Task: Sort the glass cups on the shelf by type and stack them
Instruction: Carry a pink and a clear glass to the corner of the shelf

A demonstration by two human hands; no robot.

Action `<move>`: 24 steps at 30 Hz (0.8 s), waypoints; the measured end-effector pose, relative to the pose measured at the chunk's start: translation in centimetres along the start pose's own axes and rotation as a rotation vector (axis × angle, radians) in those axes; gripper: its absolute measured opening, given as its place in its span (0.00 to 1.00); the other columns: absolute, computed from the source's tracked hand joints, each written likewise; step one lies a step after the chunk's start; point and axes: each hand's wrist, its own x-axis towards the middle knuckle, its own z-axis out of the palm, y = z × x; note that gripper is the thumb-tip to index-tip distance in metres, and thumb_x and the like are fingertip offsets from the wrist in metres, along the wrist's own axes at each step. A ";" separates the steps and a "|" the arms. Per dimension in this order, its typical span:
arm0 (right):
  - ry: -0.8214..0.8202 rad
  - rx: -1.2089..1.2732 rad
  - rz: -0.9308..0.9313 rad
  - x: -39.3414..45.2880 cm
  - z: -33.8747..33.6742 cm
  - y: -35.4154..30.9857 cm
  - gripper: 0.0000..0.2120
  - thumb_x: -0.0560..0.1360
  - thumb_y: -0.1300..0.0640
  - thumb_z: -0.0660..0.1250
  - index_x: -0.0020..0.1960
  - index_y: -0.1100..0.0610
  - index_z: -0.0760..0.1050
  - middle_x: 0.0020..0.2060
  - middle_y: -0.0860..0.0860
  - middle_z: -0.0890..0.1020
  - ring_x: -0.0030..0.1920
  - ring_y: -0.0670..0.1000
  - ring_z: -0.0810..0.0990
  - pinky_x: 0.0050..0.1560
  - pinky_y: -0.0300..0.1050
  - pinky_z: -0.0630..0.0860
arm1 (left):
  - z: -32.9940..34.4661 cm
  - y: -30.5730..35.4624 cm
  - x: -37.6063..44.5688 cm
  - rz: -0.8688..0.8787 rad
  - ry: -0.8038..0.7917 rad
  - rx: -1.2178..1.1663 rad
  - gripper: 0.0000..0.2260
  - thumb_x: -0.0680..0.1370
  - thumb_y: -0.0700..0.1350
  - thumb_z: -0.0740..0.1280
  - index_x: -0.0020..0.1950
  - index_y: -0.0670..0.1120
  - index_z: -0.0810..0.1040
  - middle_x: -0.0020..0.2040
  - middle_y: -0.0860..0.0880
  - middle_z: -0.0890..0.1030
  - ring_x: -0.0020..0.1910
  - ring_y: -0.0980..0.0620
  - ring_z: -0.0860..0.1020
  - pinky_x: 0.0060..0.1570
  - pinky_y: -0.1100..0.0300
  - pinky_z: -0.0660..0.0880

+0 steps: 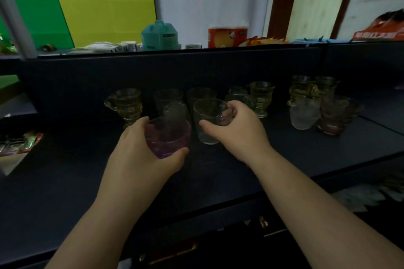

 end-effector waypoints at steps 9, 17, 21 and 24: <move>0.209 0.112 0.025 -2.6 -14.7 7.3 0.39 0.64 0.39 0.78 0.71 0.48 0.69 0.54 0.42 0.79 0.54 0.40 0.81 0.54 0.40 0.79 | 8.4 9.9 -0.6 0.109 -0.052 -0.157 0.47 0.60 0.64 0.76 0.76 0.56 0.63 0.65 0.60 0.74 0.60 0.58 0.76 0.58 0.55 0.76; 0.351 0.137 0.044 -2.2 -32.8 18.3 0.39 0.61 0.38 0.78 0.69 0.45 0.70 0.55 0.43 0.80 0.54 0.42 0.83 0.55 0.43 0.80 | 22.9 24.6 -1.4 0.171 -0.130 -0.309 0.50 0.58 0.65 0.76 0.77 0.56 0.63 0.63 0.60 0.75 0.56 0.60 0.77 0.52 0.63 0.71; 0.390 0.138 0.067 -1.3 -42.0 24.5 0.39 0.57 0.35 0.77 0.66 0.42 0.71 0.55 0.42 0.80 0.54 0.42 0.84 0.56 0.45 0.81 | 30.5 32.4 -2.2 0.199 -0.138 -0.383 0.45 0.61 0.58 0.79 0.76 0.54 0.66 0.54 0.66 0.75 0.48 0.67 0.75 0.45 0.72 0.67; 0.437 0.129 0.104 -1.2 -48.5 28.6 0.33 0.56 0.34 0.77 0.58 0.37 0.72 0.54 0.42 0.81 0.53 0.42 0.84 0.50 0.41 0.81 | 36.3 38.0 -2.8 0.242 -0.192 -0.408 0.45 0.61 0.59 0.79 0.76 0.53 0.66 0.57 0.64 0.77 0.53 0.63 0.77 0.48 0.67 0.70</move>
